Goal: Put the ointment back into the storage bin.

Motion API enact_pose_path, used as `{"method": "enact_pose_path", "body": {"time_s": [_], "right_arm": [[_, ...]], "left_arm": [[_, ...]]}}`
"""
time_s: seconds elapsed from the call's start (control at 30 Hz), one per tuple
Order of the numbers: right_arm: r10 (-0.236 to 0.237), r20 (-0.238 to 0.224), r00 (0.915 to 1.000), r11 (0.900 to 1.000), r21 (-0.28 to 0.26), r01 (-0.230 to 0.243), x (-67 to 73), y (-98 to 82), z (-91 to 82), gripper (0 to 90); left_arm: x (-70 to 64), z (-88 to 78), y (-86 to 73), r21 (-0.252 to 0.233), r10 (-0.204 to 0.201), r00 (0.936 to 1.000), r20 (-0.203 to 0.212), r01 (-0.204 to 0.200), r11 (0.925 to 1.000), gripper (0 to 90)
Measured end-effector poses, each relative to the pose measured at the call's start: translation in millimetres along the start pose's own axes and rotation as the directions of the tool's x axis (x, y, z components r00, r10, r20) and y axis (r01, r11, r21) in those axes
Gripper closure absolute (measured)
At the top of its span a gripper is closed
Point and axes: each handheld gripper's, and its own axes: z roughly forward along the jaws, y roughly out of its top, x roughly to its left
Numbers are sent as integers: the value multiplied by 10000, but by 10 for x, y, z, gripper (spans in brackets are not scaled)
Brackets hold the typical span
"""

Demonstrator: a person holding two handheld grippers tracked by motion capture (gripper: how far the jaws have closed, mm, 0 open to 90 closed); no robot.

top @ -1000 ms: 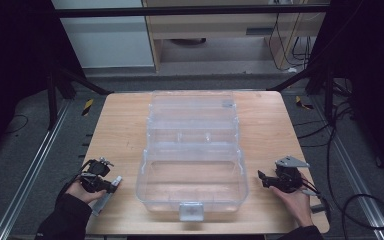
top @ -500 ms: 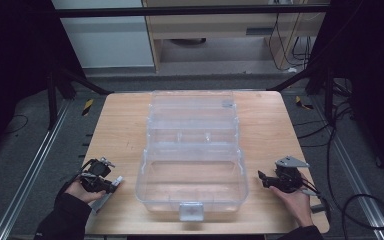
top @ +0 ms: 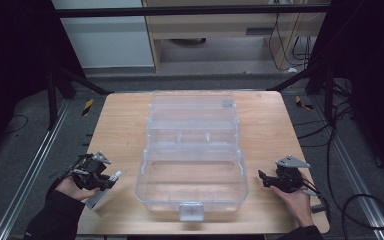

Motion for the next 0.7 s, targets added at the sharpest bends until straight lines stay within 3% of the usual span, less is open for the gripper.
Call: {"method": "enact_pose_path", "body": {"time_s": [0.2,0.33,0.4,0.5,0.6,0.7], "right_arm": [[144,-38,9999,9998,-104,-144,-8,-4,-10,224],[171,-30,9998,9997,-152,-172,-20,-9,-10,225],[191,-51,9998,9997,-124,-192,-18,-9,-10,223],[206,-63,9998,9997,-116,-206,-21,-18,-2,220],[170,-54,9998,9998,-98,-171,-25,-23,2,218],[170,-58,9998,9998,-58,-171,-29,-27,4,216]], "left_arm": [[-40,-113,61,-203,435,9990,100,-433,9989,700],[-74,-240,132,-483,1032,9944,236,-1020,9936,700],[-81,-270,152,-539,1133,9931,290,-1117,9923,700],[-115,-399,249,-781,1594,9865,368,-1561,9846,700],[-136,-460,301,-871,1788,9831,397,-1748,9807,700],[-165,-566,408,-959,2248,9734,452,-2198,9708,700]]}}
